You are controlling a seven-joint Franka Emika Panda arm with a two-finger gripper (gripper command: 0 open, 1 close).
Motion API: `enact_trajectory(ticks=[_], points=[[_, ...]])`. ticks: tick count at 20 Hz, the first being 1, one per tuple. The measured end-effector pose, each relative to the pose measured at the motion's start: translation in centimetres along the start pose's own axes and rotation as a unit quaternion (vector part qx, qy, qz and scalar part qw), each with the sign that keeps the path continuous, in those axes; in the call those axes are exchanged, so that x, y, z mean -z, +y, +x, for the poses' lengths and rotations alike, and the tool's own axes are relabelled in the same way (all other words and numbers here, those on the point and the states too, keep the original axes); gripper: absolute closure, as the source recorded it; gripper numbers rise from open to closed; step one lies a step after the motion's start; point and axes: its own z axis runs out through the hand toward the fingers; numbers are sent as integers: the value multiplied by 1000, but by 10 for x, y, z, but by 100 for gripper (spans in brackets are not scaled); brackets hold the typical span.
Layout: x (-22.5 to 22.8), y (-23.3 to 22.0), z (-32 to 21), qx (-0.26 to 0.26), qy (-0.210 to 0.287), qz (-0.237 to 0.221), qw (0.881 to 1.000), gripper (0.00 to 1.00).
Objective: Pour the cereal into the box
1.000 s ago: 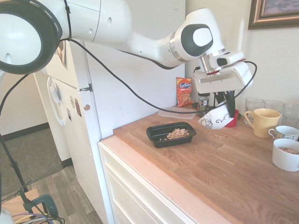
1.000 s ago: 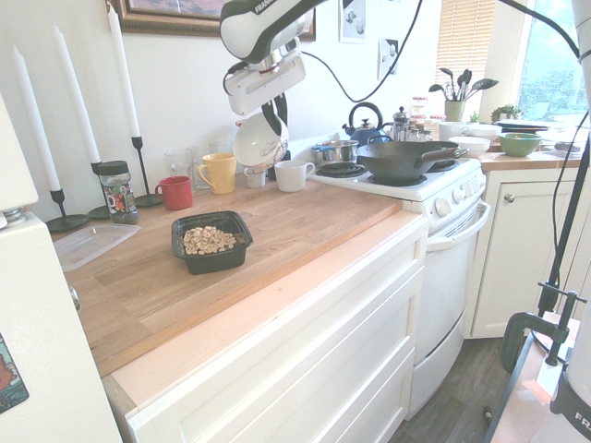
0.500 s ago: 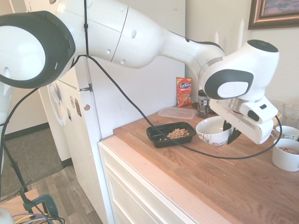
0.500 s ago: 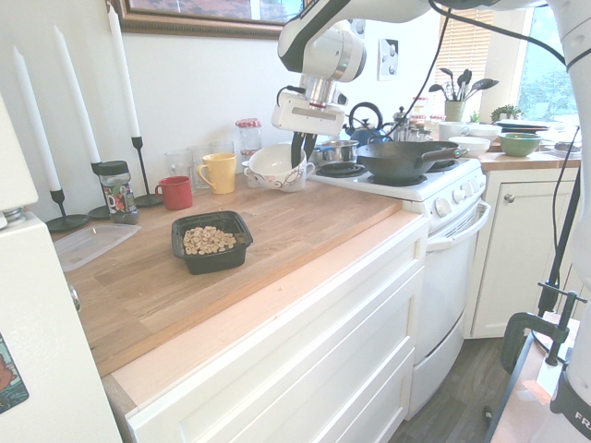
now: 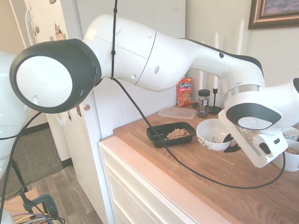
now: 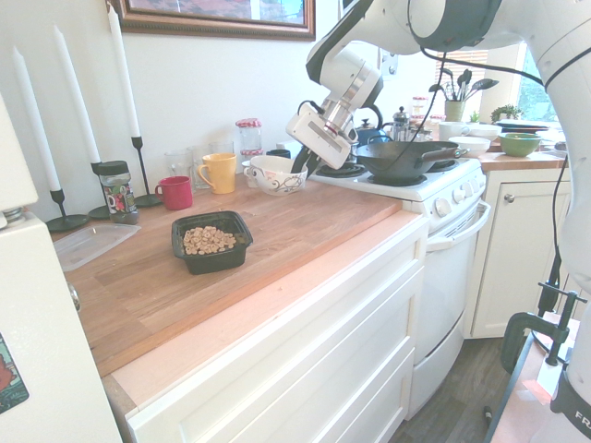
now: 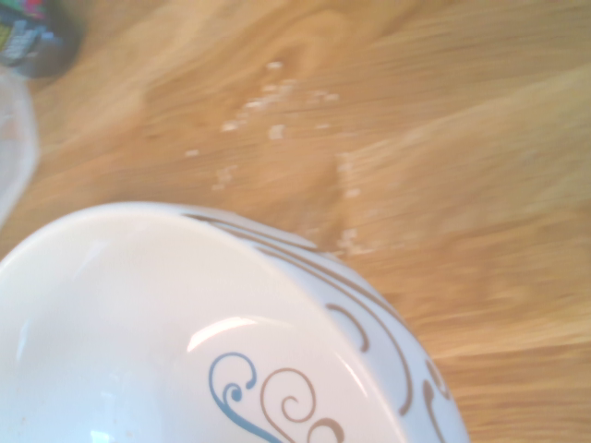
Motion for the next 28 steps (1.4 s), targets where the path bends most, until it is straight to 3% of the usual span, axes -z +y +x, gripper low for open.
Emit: enact_trajectory(ticks=[15,16,28], points=[[-34,20,33,-24,22,-56,998,100],[-34,19,33,-25,23,-57,998,0],[-28,11,32,-16,51,-92,994,0]])
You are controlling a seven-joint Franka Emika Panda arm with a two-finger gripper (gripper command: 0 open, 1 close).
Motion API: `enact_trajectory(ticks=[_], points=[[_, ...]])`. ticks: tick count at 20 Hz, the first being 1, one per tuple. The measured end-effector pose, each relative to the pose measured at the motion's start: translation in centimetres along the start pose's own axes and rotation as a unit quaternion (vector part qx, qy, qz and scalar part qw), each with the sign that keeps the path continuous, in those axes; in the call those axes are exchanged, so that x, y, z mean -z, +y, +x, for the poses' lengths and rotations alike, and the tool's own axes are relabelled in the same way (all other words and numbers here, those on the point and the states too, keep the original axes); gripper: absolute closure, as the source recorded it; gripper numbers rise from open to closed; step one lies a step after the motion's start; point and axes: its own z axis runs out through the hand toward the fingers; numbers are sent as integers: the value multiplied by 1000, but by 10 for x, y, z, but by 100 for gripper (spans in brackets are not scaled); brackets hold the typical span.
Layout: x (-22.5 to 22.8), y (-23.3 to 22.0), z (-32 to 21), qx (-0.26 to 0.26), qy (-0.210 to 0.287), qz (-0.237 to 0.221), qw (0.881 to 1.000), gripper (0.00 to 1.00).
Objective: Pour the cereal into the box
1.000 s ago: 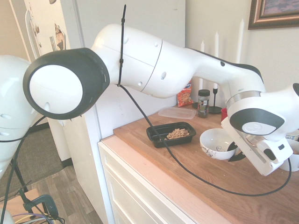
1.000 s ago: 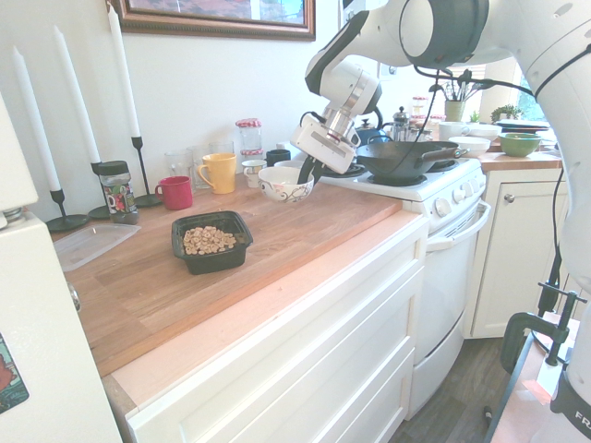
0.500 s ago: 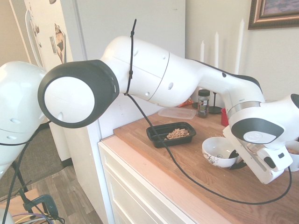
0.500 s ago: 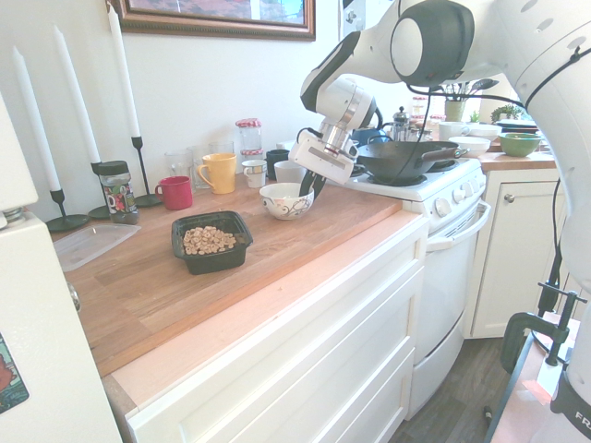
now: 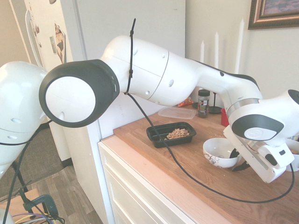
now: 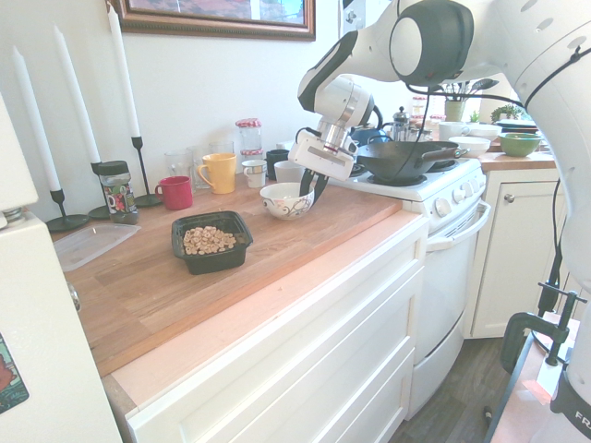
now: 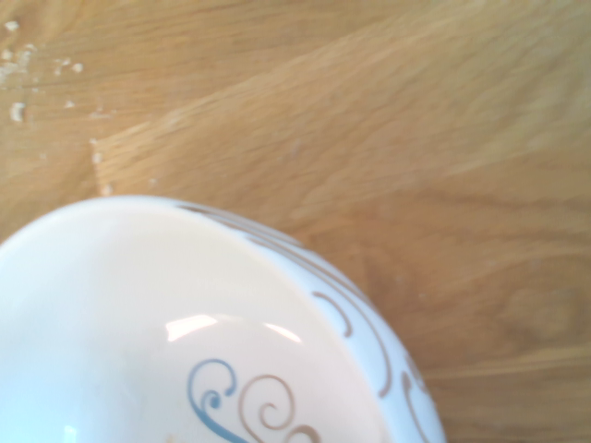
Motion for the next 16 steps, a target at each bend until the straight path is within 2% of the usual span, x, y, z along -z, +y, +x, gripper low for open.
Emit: enact_trajectory(ticks=[7,12,16], points=[[26,-35,-40,47,77,-64,994,0],[34,-51,-78,68,153,-113,979,0],[29,-40,-92,70,195,-126,970,0]])
